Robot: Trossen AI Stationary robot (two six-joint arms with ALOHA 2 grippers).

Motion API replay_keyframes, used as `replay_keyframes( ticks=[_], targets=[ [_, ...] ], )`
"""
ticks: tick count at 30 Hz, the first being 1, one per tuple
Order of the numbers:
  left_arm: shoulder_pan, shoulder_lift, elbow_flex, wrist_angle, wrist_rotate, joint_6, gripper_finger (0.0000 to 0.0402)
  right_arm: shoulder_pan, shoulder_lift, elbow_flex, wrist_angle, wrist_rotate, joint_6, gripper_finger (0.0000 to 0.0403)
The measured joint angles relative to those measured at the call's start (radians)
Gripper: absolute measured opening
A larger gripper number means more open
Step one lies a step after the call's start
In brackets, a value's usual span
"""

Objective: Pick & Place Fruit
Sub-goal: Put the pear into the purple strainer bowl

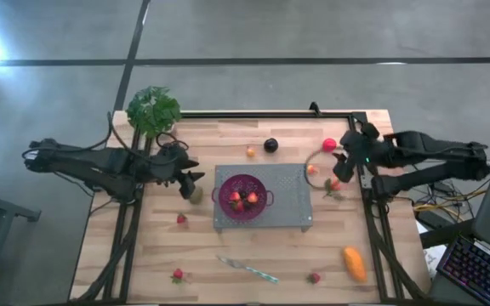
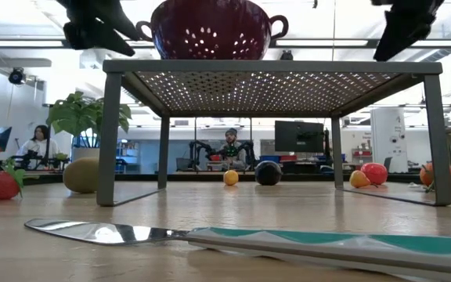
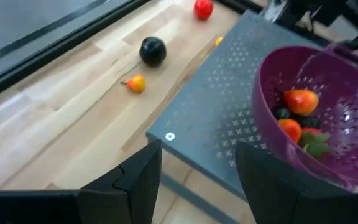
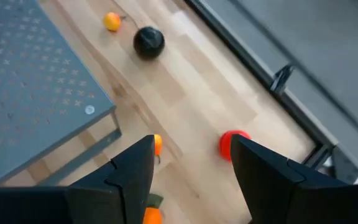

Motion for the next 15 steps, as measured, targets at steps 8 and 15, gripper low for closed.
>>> replay_keyframes(
  ticks=[8, 15],
  targets=[
    [-0.001, -0.043, -0.062, 0.009, 0.033, -0.046, 0.0208, -0.333, 0.072, 0.0, 0.042, -0.303, -0.14, 0.0205],
    [-0.001, -0.047, -0.067, 0.009, 0.067, -0.06, 0.0209, -0.474, 0.166, -0.011, 0.053, -0.456, -0.475, 0.02]
  ],
)
